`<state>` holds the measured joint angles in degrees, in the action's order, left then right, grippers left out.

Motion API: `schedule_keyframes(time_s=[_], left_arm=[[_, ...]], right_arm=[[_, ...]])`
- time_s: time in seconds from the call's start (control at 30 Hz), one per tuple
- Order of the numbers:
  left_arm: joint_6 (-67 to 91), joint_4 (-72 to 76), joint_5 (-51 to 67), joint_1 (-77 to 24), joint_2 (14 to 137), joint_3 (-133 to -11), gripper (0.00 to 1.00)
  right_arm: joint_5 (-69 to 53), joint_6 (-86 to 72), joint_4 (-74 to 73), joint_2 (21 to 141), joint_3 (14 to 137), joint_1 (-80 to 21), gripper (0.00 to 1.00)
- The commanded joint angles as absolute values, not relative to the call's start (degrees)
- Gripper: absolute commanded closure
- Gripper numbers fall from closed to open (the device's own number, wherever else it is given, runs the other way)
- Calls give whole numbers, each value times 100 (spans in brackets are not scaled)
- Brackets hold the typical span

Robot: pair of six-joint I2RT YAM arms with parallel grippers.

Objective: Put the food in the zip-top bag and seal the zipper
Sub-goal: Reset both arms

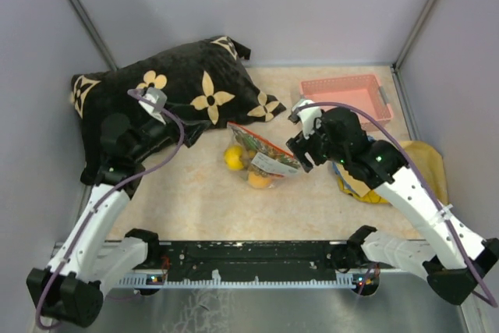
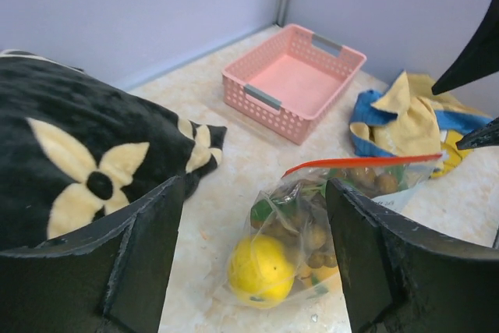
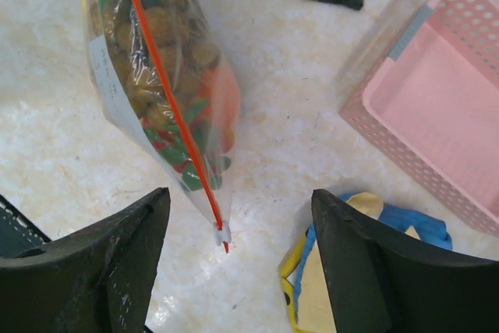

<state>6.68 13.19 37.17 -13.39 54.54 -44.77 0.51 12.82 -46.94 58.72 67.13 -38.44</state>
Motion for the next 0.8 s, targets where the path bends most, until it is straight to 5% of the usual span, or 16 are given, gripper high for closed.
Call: schedule_keyframes(time_s=[0.0, 0.17, 0.27, 0.77], left_arm=[[980, 459, 2597, -1324, 4687, -4357, 19], [911, -606, 1818, -1327, 3939, -4317, 12], [933, -961, 1442, -1327, 3456, -4128, 1], [1379, -1298, 201, -1318, 1314, -2757, 1]], right_arm=[[908, 687, -4027, 5194, 6596, -3816, 24], [2179, 115, -3339, 4020, 5776, -3816, 8], [2952, -11, -3124, 3322, 5251, -3819, 8], [4364, -654, -2826, 923, 3814, -3815, 8]])
